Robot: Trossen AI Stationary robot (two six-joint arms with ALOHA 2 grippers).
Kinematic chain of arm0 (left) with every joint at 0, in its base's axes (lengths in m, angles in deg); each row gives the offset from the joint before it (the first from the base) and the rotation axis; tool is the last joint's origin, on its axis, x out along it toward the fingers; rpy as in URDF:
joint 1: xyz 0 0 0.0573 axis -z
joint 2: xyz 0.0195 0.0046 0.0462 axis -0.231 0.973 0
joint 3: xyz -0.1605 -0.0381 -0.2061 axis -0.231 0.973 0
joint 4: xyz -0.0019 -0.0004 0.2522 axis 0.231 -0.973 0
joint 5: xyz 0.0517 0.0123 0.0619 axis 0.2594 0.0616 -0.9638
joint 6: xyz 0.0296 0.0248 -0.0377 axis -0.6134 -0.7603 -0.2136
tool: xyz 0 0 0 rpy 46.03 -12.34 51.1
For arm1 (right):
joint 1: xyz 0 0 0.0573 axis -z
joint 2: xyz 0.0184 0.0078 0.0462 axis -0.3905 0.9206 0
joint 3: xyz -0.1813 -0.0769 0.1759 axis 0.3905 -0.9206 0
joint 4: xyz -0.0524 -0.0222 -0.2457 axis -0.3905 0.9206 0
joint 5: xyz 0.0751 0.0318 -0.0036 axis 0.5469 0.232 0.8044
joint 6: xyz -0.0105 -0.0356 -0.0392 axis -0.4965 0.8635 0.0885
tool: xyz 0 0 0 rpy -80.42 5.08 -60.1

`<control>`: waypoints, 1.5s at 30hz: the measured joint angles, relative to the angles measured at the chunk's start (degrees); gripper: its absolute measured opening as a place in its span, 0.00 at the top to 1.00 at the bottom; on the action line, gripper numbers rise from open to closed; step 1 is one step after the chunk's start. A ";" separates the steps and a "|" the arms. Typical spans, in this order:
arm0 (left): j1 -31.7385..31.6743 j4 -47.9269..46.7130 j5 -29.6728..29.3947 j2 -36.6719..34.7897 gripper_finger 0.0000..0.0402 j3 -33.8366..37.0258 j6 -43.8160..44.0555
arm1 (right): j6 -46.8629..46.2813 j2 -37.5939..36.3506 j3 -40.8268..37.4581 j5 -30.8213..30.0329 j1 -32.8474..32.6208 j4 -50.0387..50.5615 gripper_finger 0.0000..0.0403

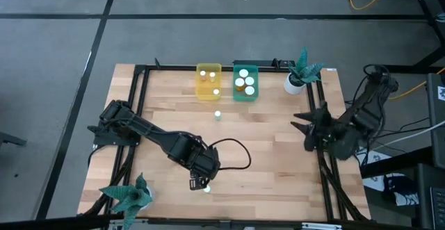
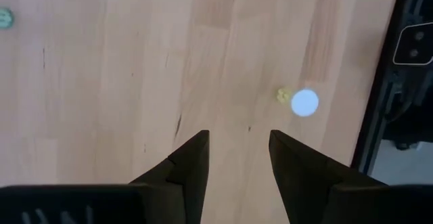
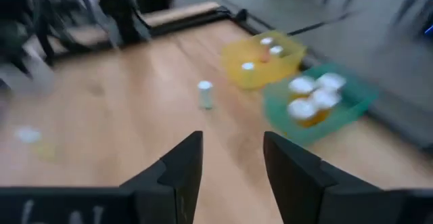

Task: Pick and place medicine bottles into bin by pill shape (circle, oval)
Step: Put the yellow tablet bottle into the yellow bin

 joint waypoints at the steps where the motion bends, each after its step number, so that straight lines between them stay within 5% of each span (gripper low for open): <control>1: 0.00 0.15 -0.04 0.00 0.64 0.00 -0.01 | -0.71 -3.67 -3.89 0.07 0.11 -4.50 0.61; 5: 0.00 0.42 -0.04 0.00 0.63 0.00 0.02 | 8.49 -16.73 -19.70 4.31 0.64 -29.91 0.61; 10: 0.00 0.96 -0.06 0.00 0.63 0.00 0.02 | 35.25 -27.00 -38.65 20.28 4.22 -73.10 0.61; 13: 0.00 1.02 -0.06 0.00 0.63 0.00 0.16 | 46.30 -28.85 -44.69 29.64 8.59 -88.08 0.61; 19: 0.00 1.23 -0.05 0.00 0.63 0.00 2.15 | 53.49 -29.56 -45.71 41.40 20.69 -82.45 0.61; 25: 0.00 1.29 -0.04 0.00 0.63 0.00 3.22 | 57.19 -29.71 -46.67 60.64 34.29 -78.24 0.61; 33: 0.04 1.92 -0.04 0.02 0.63 0.00 4.70 | 56.92 -29.72 -48.90 64.96 46.56 -75.51 0.61; 45: 0.09 2.92 -0.18 0.02 0.63 0.00 4.52 | 58.13 -35.07 -48.88 64.17 52.66 -60.77 0.61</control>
